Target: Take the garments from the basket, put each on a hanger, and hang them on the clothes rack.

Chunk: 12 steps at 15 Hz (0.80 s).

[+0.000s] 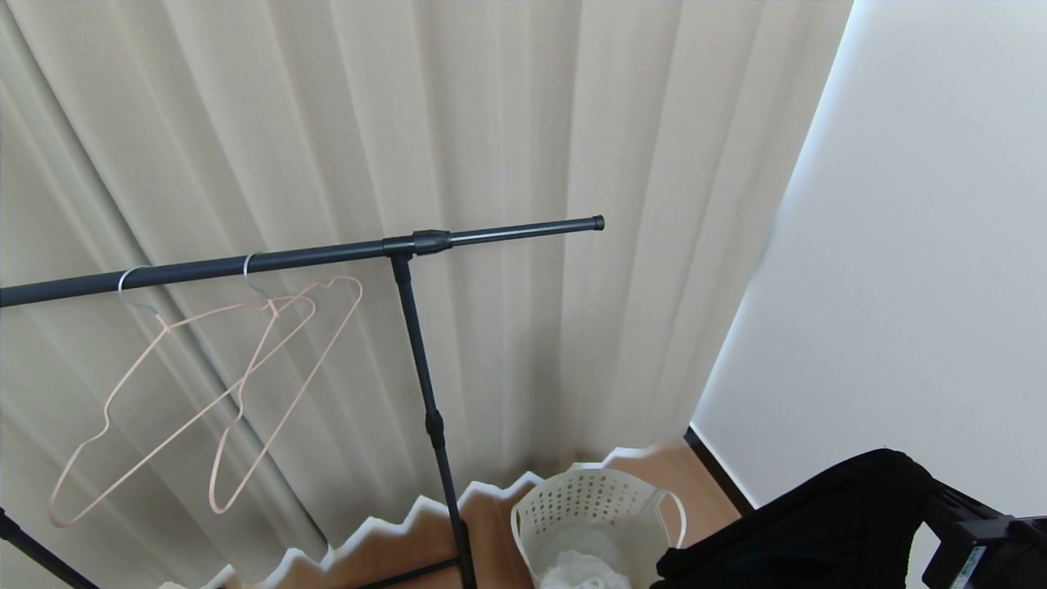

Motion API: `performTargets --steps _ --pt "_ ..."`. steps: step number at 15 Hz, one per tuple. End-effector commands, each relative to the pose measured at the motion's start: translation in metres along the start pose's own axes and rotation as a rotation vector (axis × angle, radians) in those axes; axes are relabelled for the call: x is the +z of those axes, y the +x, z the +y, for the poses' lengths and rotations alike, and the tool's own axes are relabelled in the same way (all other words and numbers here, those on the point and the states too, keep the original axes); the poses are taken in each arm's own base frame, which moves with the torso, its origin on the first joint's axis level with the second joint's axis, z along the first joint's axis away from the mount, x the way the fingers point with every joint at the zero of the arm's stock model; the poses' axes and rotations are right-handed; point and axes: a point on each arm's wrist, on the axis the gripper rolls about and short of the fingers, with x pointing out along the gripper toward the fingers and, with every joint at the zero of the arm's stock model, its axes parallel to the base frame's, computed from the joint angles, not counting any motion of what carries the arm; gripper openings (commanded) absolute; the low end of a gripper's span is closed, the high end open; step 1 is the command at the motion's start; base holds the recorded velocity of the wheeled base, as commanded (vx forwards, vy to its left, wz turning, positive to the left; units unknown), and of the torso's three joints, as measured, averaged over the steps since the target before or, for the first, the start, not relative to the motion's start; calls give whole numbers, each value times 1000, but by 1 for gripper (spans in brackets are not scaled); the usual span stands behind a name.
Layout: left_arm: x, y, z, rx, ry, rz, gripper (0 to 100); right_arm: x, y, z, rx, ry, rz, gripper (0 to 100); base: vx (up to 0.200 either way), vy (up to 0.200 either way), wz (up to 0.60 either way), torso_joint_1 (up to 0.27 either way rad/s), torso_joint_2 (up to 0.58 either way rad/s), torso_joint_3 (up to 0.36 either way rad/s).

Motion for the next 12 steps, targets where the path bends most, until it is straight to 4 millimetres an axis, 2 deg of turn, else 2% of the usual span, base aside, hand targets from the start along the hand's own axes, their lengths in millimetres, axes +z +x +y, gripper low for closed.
performTargets --steps 1,5,12 --pt "0 0 0 3 -3 0 100 0 0 0 1 0 -2 0 0 0 0 0 0 0" --pt "0 0 0 3 -9 -1 100 -1 -2 -1 -3 -5 12 0 0 0 0 0 0 0" --pt "0 0 0 9 -27 -2 100 -2 -3 -2 0 -7 12 0 0 0 600 4 2 2"
